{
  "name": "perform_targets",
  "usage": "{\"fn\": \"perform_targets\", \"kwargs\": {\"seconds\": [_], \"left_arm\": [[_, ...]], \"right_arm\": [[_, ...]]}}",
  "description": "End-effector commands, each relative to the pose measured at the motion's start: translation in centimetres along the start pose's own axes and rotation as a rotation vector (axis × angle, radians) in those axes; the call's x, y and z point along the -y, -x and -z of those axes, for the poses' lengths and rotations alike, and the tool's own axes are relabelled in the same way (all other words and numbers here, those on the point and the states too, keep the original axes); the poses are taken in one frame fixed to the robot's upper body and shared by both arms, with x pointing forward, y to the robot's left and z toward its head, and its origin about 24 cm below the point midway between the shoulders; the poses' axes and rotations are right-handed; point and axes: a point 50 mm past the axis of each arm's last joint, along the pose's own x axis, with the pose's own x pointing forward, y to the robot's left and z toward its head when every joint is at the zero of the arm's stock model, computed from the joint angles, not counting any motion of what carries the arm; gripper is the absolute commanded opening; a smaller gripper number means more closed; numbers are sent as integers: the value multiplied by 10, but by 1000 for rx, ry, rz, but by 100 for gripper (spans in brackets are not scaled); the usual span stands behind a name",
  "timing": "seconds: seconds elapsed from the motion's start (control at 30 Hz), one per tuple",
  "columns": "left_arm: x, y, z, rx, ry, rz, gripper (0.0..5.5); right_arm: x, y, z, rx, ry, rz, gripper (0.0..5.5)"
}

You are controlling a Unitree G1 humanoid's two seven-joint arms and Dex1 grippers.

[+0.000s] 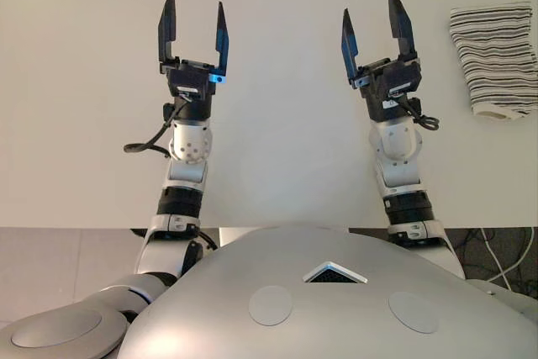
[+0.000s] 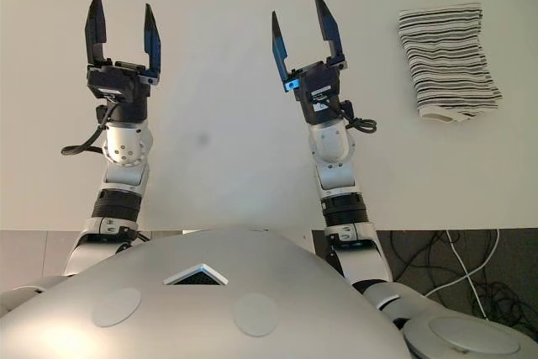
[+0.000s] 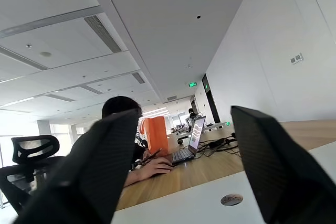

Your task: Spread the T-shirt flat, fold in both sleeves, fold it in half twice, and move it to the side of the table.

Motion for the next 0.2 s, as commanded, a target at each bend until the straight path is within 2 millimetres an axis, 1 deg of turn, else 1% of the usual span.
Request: {"fn": "perform_targets", "kwargs": {"seconds": [0.03, 0.2], "left_arm": [[0, -6, 3, -3, -8, 24, 341], [1, -6, 5, -5, -21, 22, 341]], "right_arm": [[1, -3, 2, -1, 18, 2, 295], [2, -3, 3, -3, 25, 0, 295]]}}
